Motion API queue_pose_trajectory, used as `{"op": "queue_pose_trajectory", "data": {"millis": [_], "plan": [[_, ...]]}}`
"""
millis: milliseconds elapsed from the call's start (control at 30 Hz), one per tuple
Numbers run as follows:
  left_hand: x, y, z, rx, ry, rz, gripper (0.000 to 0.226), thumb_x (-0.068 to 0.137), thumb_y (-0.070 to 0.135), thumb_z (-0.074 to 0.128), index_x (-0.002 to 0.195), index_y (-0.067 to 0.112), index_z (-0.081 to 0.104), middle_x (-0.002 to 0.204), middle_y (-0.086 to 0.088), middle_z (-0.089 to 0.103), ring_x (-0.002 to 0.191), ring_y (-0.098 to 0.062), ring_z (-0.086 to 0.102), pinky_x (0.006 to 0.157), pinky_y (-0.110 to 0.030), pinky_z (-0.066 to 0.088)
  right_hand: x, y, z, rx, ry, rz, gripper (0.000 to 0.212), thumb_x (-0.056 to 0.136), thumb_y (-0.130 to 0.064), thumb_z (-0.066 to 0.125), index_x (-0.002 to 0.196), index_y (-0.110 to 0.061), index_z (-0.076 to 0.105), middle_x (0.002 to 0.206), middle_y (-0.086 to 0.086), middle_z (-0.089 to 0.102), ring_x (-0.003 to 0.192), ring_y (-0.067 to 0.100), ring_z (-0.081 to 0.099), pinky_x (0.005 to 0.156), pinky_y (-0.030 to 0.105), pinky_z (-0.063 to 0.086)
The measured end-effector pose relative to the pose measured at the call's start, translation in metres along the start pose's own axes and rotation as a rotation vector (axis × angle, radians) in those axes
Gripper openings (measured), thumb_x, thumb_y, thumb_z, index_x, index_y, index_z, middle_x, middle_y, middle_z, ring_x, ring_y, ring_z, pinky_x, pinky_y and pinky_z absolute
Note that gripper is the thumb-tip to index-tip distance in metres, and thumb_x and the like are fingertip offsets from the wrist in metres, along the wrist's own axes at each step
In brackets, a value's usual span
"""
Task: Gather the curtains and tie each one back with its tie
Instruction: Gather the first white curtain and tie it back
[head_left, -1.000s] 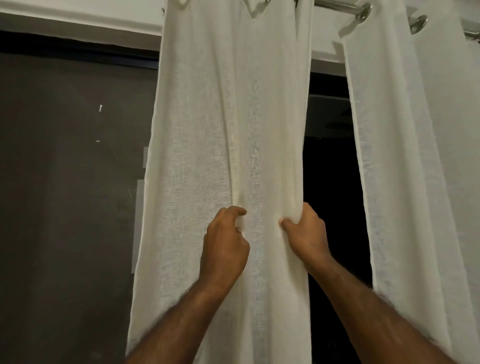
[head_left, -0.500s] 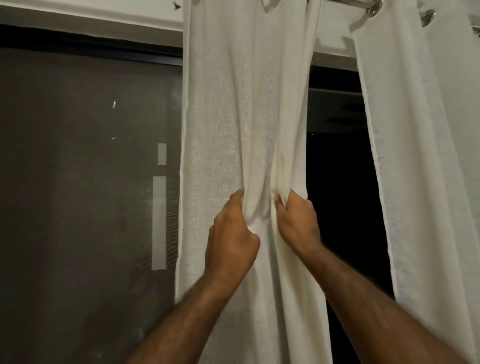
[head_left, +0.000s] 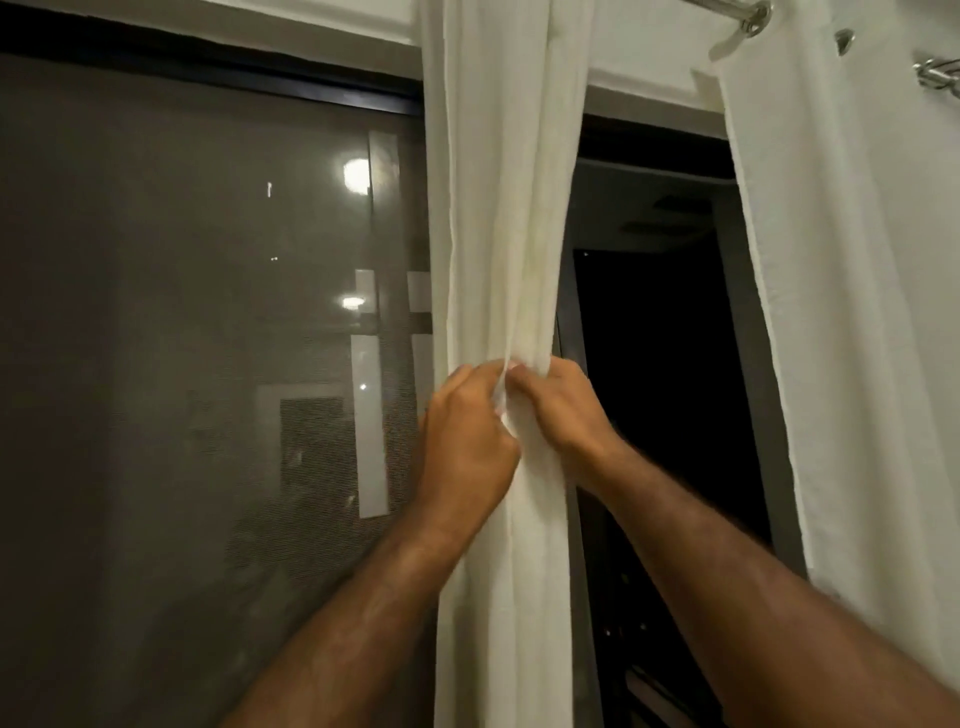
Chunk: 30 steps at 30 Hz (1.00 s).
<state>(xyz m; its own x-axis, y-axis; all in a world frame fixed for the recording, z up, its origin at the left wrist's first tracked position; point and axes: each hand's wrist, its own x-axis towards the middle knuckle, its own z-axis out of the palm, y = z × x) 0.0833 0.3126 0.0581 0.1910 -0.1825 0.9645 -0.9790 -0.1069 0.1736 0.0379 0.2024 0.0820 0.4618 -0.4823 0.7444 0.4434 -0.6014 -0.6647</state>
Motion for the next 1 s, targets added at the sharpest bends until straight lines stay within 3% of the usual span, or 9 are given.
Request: {"op": "queue_pose_trajectory", "data": {"millis": [133, 233, 333, 400, 467, 567, 733, 867, 1000], "plan": [[0.002, 0.007, 0.028, -0.044, -0.077, -0.048, 0.031, 0.092, 0.008, 0.058, 0.119, 0.022, 0.064, 0.108, 0.007, 0.066, 0.093, -0.006, 0.063, 0.08, -0.028, 0.057, 0.0, 0.01, -0.017, 0.234, -0.103, 0.057, 0.048, 0.089, -0.068, 0.056, 0.103, -0.025, 0.074, 0.097, -0.007, 0.08, 0.094, 0.009, 0.075, 0.088, 0.031, 0.056], [-0.005, 0.008, 0.03, -0.058, -0.078, -0.025, 0.022, 0.09, 0.027, 0.062, 0.111, 0.028, 0.067, 0.105, 0.012, 0.065, 0.091, -0.005, 0.062, 0.083, -0.035, 0.056, 0.003, 0.023, -0.026, 0.085, 0.046, 0.006, 0.026, 0.098, -0.043, 0.059, 0.101, -0.02, 0.071, 0.089, -0.004, 0.077, 0.087, 0.013, 0.075, 0.075, 0.03, 0.057], [-0.004, -0.008, 0.024, 0.328, 0.211, -0.056, 0.057, 0.076, 0.037, 0.071, 0.129, 0.027, 0.052, 0.131, 0.002, 0.047, 0.117, -0.021, 0.048, 0.1, -0.042, 0.041, 0.003, 0.032, -0.041, -0.095, 0.143, -0.025, 0.013, 0.097, -0.027, 0.058, 0.109, -0.028, 0.062, 0.091, -0.017, 0.066, 0.084, 0.003, 0.066, 0.063, 0.018, 0.051], [0.0, -0.019, 0.017, 0.334, 0.183, -0.244, 0.074, 0.075, 0.029, 0.075, 0.139, 0.025, 0.038, 0.138, -0.003, 0.036, 0.122, -0.025, 0.044, 0.096, -0.041, 0.043, 0.003, 0.037, -0.049, -0.194, 0.146, -0.038, 0.015, 0.094, -0.024, 0.06, 0.108, -0.028, 0.059, 0.09, -0.019, 0.062, 0.082, -0.001, 0.062, 0.058, 0.012, 0.046], [-0.001, -0.029, 0.019, 0.111, 0.029, -0.335, 0.057, 0.085, 0.008, 0.066, 0.136, 0.021, 0.045, 0.129, -0.002, 0.049, 0.106, -0.02, 0.056, 0.077, -0.025, 0.047, 0.003, 0.04, -0.05, -0.276, 0.158, -0.056, 0.017, 0.094, -0.02, 0.06, 0.11, -0.025, 0.059, 0.088, -0.019, 0.059, 0.076, -0.004, 0.057, 0.052, 0.005, 0.042], [-0.009, -0.024, 0.033, -0.029, -0.068, -0.249, 0.027, 0.093, 0.005, 0.056, 0.115, 0.019, 0.062, 0.103, 0.006, 0.067, 0.085, -0.008, 0.061, 0.061, -0.006, 0.04, 0.002, 0.043, -0.041, -0.427, 0.166, -0.095, 0.032, 0.097, -0.022, 0.052, 0.128, -0.017, 0.056, 0.102, -0.005, 0.062, 0.08, 0.009, 0.058, 0.068, 0.02, 0.049], [-0.01, 0.004, 0.055, -0.053, -0.058, -0.129, 0.015, 0.093, 0.01, 0.053, 0.095, 0.023, 0.061, 0.09, 0.01, 0.063, 0.077, -0.006, 0.059, 0.063, -0.022, 0.051, -0.004, 0.042, -0.022, -0.499, 0.099, -0.102, 0.034, 0.099, -0.03, 0.043, 0.13, -0.017, 0.05, 0.111, 0.011, 0.066, 0.097, 0.031, 0.067, 0.085, 0.048, 0.058], [-0.011, 0.007, 0.06, -0.027, -0.028, -0.144, 0.011, 0.095, 0.016, 0.048, 0.093, 0.025, 0.054, 0.093, 0.01, 0.057, 0.077, -0.005, 0.055, 0.064, -0.027, 0.051, -0.009, 0.048, -0.025, -0.329, 0.047, -0.08, 0.03, 0.097, -0.035, 0.044, 0.118, -0.025, 0.063, 0.096, -0.001, 0.07, 0.085, 0.019, 0.07, 0.079, 0.046, 0.061], [-0.018, 0.005, 0.06, -0.179, -0.133, -0.249, 0.03, 0.094, 0.013, 0.05, 0.117, 0.025, 0.064, 0.108, 0.007, 0.069, 0.088, -0.003, 0.062, 0.075, -0.02, 0.053, -0.024, 0.061, -0.026, -0.093, -0.084, -0.026, 0.045, 0.088, -0.073, 0.041, 0.111, -0.042, 0.066, 0.102, -0.017, 0.074, 0.094, -0.002, 0.07, 0.089, 0.03, 0.058]]}}
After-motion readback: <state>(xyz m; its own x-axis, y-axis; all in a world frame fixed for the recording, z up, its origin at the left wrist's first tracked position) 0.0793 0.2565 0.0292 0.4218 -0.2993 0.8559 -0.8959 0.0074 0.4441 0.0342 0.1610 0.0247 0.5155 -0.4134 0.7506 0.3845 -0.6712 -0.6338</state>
